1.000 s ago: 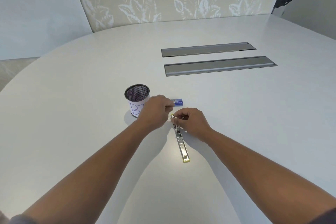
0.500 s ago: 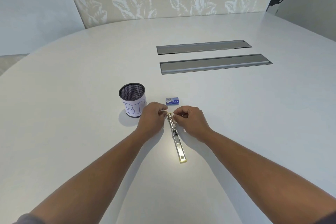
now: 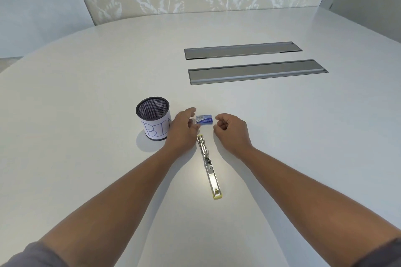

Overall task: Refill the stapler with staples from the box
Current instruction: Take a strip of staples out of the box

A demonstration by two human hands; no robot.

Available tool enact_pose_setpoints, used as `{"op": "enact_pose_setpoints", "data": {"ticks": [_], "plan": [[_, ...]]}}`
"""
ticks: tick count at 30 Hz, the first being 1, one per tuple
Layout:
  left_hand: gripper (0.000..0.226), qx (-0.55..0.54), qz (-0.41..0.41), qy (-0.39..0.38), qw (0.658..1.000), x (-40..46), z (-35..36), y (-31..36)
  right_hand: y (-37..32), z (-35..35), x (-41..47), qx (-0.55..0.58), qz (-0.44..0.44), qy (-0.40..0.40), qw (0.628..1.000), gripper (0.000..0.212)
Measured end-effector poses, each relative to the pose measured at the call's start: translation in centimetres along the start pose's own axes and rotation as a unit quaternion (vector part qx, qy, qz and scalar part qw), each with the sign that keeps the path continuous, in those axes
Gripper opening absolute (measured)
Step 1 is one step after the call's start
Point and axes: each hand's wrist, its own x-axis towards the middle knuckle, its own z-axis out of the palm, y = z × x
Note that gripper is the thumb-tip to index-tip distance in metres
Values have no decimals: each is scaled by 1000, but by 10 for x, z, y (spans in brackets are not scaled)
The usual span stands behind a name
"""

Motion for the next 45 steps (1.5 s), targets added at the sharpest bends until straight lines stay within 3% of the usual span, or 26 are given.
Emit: {"op": "enact_pose_setpoints", "data": {"ticks": [8, 13, 20, 27, 33, 45], "plan": [[48, 5, -5, 19, 1000, 16, 8, -3, 3, 6, 22, -34, 12, -21, 999, 33], [50, 14, 12, -20, 1000, 24, 9, -1, 3, 10, 25, -59, 25, -30, 998, 38], [22, 77, 48, -29, 995, 25, 11, -1, 8, 9, 29, -65, 18, -43, 997, 36], [26, 74, 39, -20, 996, 26, 12, -2, 8, -4, 44, -18, 12, -124, 992, 42], [23, 74, 35, -22, 996, 25, 10, 0, 5, -9, 54, -24, -1, -180, 983, 34], [24, 40, 9, -16, 999, 23, 8, 0, 4, -10, 59, 4, 20, -201, 979, 22]]}}
